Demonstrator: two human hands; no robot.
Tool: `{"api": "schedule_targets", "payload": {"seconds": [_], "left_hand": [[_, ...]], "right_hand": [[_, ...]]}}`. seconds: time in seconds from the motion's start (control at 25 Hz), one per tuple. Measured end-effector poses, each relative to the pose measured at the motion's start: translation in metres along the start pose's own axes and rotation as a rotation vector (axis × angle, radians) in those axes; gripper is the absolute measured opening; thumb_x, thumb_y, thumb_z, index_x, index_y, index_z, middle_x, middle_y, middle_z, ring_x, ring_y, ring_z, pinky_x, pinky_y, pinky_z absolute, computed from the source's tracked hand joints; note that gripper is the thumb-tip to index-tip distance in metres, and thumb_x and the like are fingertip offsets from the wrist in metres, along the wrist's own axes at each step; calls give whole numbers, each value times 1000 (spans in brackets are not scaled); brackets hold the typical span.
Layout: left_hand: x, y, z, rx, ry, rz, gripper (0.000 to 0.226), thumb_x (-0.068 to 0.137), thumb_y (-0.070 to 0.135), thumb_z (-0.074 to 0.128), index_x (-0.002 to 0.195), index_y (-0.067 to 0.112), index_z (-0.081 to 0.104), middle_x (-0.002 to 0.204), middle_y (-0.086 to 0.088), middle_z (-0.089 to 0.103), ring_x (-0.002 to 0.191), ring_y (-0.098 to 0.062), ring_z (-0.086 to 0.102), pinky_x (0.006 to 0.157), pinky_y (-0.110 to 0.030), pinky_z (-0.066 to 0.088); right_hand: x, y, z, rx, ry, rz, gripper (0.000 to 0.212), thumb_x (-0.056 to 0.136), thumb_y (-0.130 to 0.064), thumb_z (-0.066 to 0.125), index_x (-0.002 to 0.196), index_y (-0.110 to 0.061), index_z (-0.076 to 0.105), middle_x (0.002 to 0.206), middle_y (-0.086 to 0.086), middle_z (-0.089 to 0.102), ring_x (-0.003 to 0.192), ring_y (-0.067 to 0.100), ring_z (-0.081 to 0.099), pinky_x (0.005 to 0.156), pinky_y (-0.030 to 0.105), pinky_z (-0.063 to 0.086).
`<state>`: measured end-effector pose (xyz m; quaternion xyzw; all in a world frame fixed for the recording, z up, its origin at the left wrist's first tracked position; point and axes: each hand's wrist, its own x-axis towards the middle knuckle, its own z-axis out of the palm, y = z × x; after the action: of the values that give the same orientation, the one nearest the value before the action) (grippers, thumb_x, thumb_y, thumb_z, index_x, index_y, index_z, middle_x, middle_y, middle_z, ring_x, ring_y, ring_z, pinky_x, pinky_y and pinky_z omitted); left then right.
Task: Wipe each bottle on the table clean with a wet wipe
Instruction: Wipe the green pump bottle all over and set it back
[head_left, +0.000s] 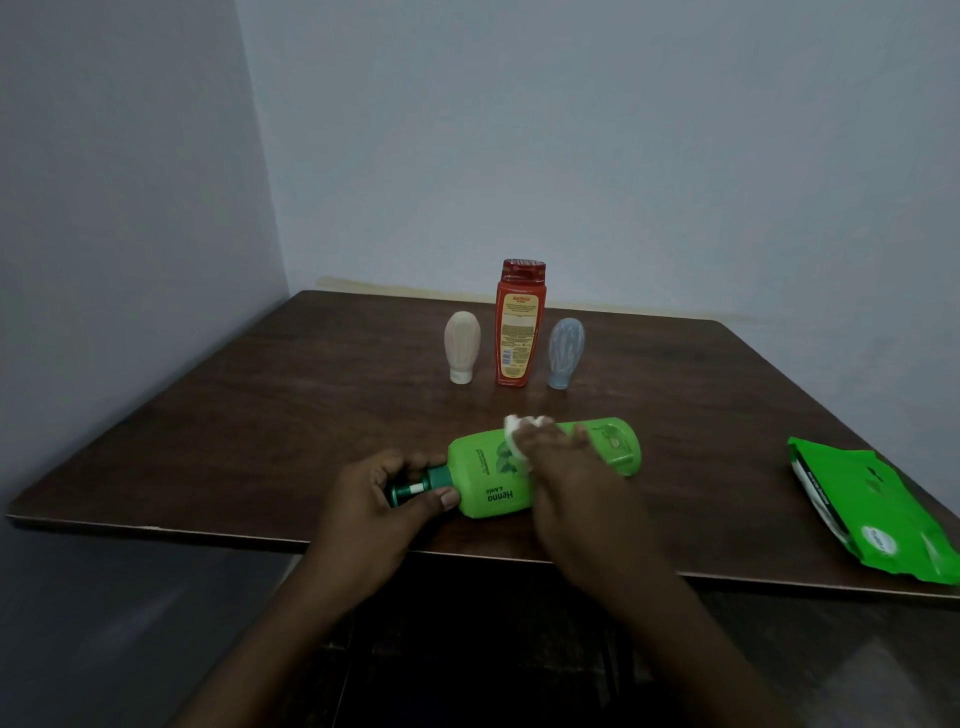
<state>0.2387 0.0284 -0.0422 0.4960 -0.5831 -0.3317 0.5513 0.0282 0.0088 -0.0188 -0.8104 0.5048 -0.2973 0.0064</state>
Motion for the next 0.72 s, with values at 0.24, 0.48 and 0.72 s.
{"api": "schedule_targets", "payload": {"seconds": [0.24, 0.48, 0.72], "left_hand": [[1, -1, -6, -48, 9, 14, 35, 74, -1, 87, 104, 15, 79, 100, 6, 81, 92, -7, 76, 79, -15, 57], [0, 1, -8, -46, 2, 10, 39, 71, -3, 89, 103, 16, 80, 100, 6, 82, 92, -7, 76, 78, -16, 57], [-3, 4, -4, -33, 29, -3, 30, 76, 0, 86, 97, 22, 80, 97, 7, 82, 91, -9, 77, 79, -24, 60]], "right_hand": [[18, 53, -20, -156, 93, 348, 35, 96, -20, 47, 128, -21, 62, 128, 6, 66, 117, 31, 60, 109, 45, 40], [22, -13, 7, -90, 33, 46, 44, 98, -16, 41, 141, -15, 51, 145, 6, 52, 139, 19, 42, 123, 36, 16], [-4, -41, 26, -109, -11, -255, 54, 92, -21, 33, 142, -10, 50, 150, 6, 47, 144, 20, 35, 123, 36, 15]]}}
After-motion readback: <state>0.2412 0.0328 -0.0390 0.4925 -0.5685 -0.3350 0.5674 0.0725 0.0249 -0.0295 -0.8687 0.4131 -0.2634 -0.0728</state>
